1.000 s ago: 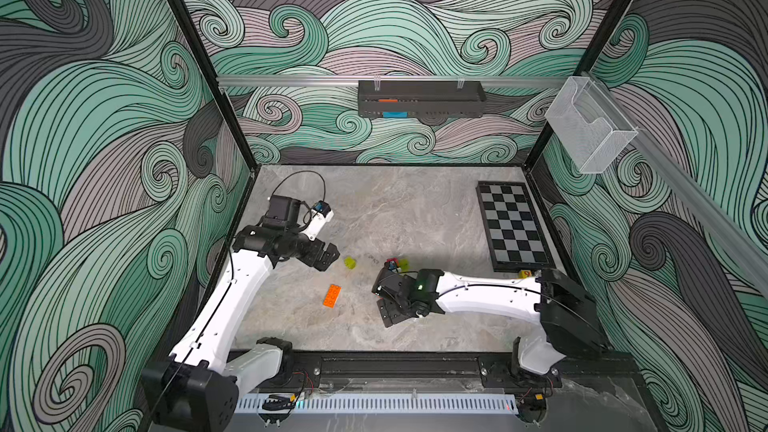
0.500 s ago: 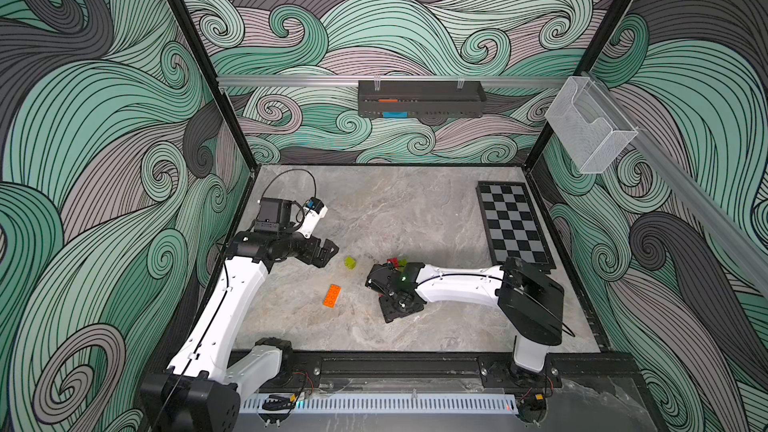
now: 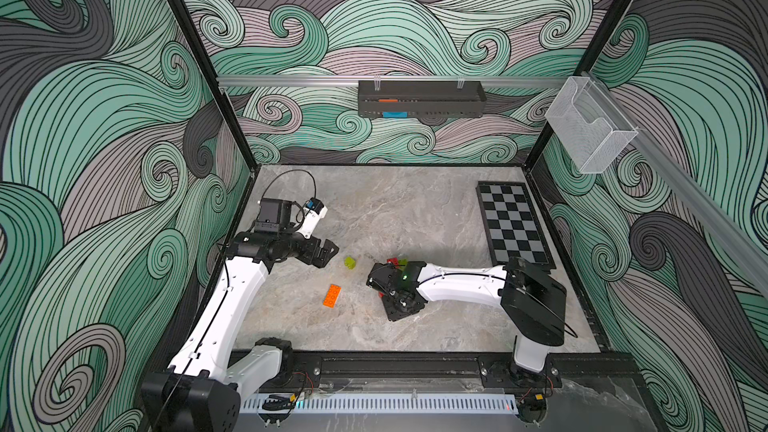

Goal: Assemble a giraffe with lego
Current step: Pick up the lego brick from the center of the board, then assemble the lego brick with the lego brick.

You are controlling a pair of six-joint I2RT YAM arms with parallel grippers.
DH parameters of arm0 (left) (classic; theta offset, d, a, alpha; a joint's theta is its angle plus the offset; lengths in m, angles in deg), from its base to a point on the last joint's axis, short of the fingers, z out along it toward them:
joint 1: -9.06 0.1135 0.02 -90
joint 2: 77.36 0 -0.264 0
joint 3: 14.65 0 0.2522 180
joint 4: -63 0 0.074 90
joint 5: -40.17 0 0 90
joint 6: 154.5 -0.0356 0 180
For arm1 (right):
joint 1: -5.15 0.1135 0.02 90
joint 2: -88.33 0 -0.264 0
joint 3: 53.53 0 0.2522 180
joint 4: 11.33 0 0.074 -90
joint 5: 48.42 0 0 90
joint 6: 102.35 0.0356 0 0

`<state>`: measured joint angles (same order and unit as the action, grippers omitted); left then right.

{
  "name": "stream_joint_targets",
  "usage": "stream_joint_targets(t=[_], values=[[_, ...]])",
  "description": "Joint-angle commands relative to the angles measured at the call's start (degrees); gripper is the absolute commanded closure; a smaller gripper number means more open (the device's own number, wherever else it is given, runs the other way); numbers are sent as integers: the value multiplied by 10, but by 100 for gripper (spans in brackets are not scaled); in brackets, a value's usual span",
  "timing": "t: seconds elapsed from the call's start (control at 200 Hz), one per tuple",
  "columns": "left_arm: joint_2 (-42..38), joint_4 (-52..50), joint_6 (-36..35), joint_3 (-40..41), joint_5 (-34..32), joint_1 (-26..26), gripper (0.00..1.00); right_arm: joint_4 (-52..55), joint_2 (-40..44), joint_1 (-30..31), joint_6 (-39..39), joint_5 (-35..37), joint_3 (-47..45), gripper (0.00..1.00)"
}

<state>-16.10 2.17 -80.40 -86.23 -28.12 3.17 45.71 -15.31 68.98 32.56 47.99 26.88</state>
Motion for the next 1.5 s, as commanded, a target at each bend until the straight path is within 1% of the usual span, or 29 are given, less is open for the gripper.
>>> stream_joint_targets(t=[0.0,0.125,0.265,0.45,0.745,0.991,1.496], values=[[-9,6,-1,5,13,7,1,49,45,-18,-28,-26,38,82],[-10,7,-3,8,15,8,1,106,67,-41,-61,-36,88,82],[-10,9,-3,11,18,10,1,172,57,-70,-106,-24,168,82],[-10,8,-5,11,19,10,1,216,6,-116,-154,-21,259,82],[-12,8,-6,12,19,10,1,249,-92,-142,-192,-29,349,81],[-13,8,-6,13,20,10,1,253,-133,-152,-193,-30,380,81],[-11,9,-6,15,24,11,1,252,-161,-159,-176,-27,387,80]])
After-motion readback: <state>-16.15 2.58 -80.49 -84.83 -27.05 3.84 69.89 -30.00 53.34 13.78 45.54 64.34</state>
